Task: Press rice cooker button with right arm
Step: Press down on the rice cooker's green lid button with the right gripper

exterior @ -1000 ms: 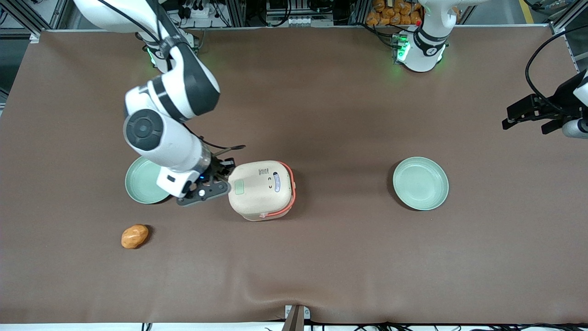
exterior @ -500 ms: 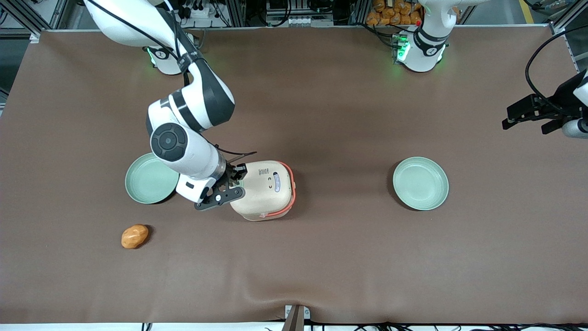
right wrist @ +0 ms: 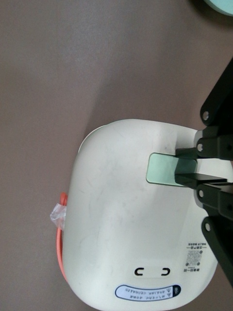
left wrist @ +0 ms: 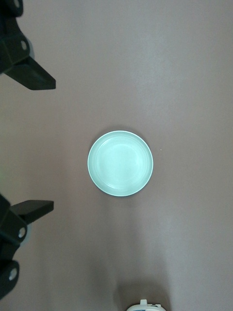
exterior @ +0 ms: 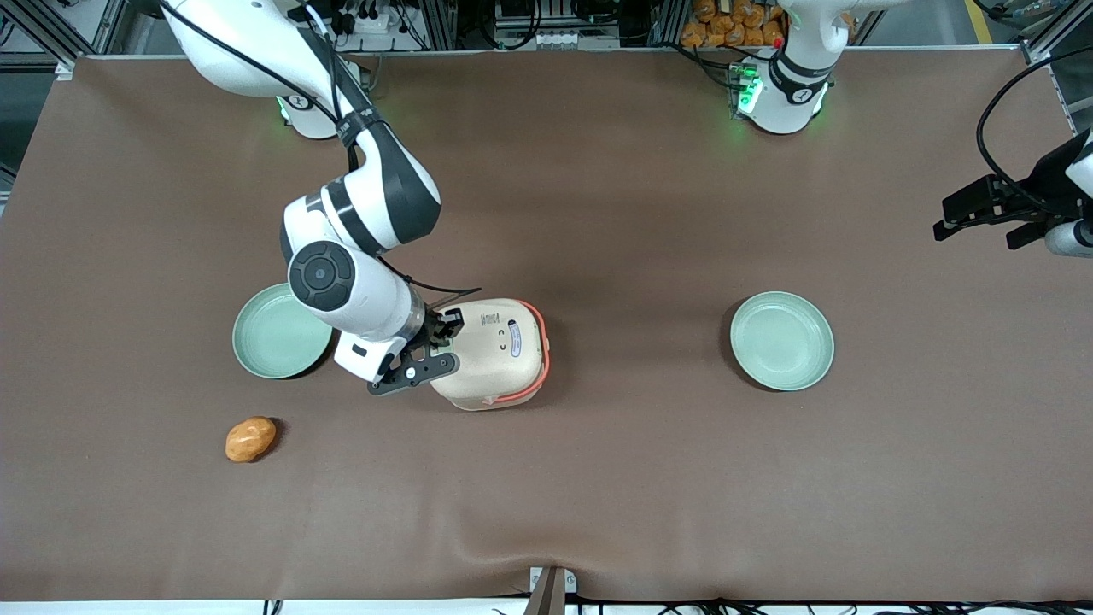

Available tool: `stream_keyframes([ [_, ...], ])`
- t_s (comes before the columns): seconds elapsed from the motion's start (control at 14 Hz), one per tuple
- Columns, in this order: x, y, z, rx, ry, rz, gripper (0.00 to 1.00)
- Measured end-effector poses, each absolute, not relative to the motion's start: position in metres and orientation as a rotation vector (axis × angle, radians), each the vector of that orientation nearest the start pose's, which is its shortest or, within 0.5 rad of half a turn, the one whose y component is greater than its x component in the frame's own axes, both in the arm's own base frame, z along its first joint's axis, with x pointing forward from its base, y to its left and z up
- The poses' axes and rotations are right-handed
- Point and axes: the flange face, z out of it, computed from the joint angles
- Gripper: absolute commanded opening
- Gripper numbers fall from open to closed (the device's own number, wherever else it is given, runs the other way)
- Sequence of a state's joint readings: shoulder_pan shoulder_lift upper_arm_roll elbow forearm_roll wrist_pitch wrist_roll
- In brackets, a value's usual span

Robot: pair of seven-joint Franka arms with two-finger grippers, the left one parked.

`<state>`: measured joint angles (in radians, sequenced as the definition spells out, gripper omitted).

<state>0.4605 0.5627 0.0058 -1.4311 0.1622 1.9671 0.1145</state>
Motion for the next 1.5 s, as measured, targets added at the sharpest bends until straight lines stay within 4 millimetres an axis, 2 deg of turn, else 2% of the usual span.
stream_keyframes([
  [0.21, 0.628, 0.327, 0.365, -2.974, -0.417, 0.103, 0.15],
  [0.43, 0.628, 0.328, 0.366, -2.982, -0.386, 0.100, 0.00],
  [0.64, 0.628, 0.330, 0.365, -2.985, -0.392, 0.089, 0.00],
  [0.86, 0.624, 0.343, 0.365, -2.980, -0.416, 0.069, 0.00],
  [1.5, 0.625, 0.342, 0.366, -2.980, -0.415, 0.066, 0.01],
])
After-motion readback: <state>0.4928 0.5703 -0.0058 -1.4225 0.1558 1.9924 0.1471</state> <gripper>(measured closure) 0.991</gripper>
